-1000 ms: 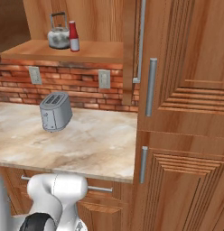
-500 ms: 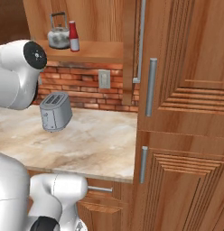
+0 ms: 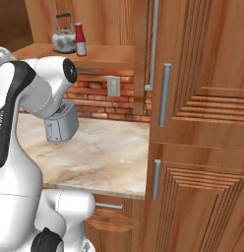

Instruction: The dining table condiment station is running low on ketchup. Refill the condiment station by opening the cabinet and taking the ketchup from the cabinet and placing it on the dining table.

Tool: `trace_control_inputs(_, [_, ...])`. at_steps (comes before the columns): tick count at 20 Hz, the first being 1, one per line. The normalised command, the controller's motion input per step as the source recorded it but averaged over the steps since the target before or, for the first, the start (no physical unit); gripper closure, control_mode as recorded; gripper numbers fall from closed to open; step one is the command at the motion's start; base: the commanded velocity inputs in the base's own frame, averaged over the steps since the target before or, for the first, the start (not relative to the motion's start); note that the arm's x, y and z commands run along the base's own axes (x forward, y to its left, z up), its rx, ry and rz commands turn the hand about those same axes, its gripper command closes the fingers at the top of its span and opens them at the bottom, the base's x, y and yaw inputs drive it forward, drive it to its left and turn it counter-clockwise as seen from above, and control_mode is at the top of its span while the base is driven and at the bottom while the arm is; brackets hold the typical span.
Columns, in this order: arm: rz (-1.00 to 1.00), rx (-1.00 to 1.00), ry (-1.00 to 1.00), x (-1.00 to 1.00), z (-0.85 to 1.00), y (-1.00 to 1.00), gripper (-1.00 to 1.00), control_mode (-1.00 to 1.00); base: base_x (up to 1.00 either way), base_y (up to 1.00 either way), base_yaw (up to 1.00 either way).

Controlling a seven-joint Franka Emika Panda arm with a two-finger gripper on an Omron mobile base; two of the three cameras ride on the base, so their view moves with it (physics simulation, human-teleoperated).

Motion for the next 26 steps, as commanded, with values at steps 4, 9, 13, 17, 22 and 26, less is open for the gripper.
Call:
trace_control_inputs(4, [0.01,0.09,0.19,0.74,-0.22,0.0,-1.0,-1.0,0.0,0.0,0.0])
trace_control_inputs(9, [0.0,0.08,0.22,0.77,-0.16,0.12,-1.0,-1.0,0.0,0.0,0.0])
trace_control_inputs(13, [0.0,0.02,0.23,0.46,0.0,0.53,-1.0,-1.0,0.0,0.0,0.0])
trace_control_inputs(17, [0.02,0.0,0.19,0.01,0.04,0.81,-1.0,-1.0,0.0,0.0,0.0])
trace_control_inputs(22, [0.04,0.0,0.12,-0.09,0.08,0.87,-1.0,-1.0,0.0,0.0,0.0])
trace_control_inputs(26, [0.02,-0.02,0.01,-0.28,0.05,0.78,-1.0,-1.0,0.0,0.0,0.0])
